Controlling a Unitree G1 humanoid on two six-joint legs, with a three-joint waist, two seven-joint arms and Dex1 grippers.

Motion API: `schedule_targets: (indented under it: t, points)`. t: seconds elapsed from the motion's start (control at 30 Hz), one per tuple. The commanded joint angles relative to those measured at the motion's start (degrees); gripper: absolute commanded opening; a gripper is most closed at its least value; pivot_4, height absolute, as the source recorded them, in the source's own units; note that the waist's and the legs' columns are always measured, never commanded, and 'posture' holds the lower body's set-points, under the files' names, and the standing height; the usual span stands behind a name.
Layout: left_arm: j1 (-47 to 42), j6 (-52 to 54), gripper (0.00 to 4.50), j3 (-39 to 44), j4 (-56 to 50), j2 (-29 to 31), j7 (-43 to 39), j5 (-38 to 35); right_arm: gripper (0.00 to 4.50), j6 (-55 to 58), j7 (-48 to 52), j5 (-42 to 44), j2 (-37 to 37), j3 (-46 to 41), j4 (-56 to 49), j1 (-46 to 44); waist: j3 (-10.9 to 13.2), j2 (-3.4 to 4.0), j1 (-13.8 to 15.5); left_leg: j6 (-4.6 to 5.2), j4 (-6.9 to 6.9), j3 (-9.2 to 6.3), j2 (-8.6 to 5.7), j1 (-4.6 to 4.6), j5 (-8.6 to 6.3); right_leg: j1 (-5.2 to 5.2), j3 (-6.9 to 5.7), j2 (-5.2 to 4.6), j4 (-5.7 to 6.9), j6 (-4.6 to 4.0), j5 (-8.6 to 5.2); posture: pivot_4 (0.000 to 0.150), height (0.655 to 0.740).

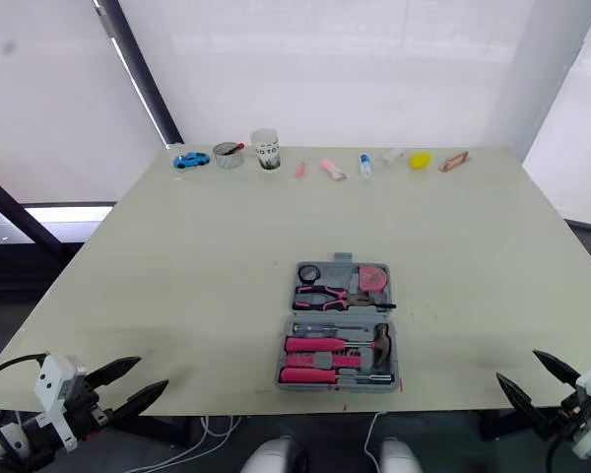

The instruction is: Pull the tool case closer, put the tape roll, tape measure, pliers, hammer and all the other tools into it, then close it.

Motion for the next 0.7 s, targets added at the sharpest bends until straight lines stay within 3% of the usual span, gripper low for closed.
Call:
schedule_targets:
  t: [0.03,0.27,0.53,0.63,0.7]
  points:
    - [-1.23,-1.44,4.47,-0.07,-2.14,-0.22,0.4,-0.73,4.5,-0.6,-1.27,0.24,-0.51,-1.44,-1.68,-0.47,-0.01,-0.01,-0.06,0.0,0.0,0.01,0.01,0.0,0.0,0.0,0.0,-0.03,0.0,0.0,0.0,0.15,0.74]
    - [-9.03,-2.53,4.47,-5.13,0.46,1.64,-0.12,2.42,4.5,6.95,-3.56,-0.74,-2.99,3.13,-6.96,-3.48,0.0,0.02,-0.06,0.01,-0.01,0.03,-0.01,-0.04,0.0,-0.01,-0.01,0.21,0.01,-0.23,0.14,0.15,0.74]
    - [-23.05,-0.89,4.47,-13.75,6.11,3.74,-3.37,5.35,4.5,13.31,-3.55,-2.65,-6.85,9.84,-9.44,-12.74,0.01,0.01,-0.06,0.02,-0.01,0.05,-0.31,-0.1,0.01,-0.01,-0.01,0.3,0.0,-0.24,0.15,0.15,0.74]
    - [-27.74,-0.95,3.58,-16.98,9.44,3.84,-5.48,6.4,3.56,15.1,-2.83,-3.22,-7.8,12.6,-8.23,-17.03,0.01,0.0,-0.13,0.02,-0.01,0.04,-0.35,-0.1,0.01,-0.01,-0.02,0.33,0.02,-0.24,0.16,0.15,0.74]
    - [-30.62,-0.02,2.55,-18.96,11.32,3.82,-7.52,6.28,2.56,16.25,-2.21,-3.99,-8.16,14.76,-6.93,-20.34,0.01,0.0,-0.19,0.02,-0.01,0.03,-0.36,-0.11,0.01,-0.01,-0.02,0.36,0.03,-0.24,0.16,0.15,0.74]
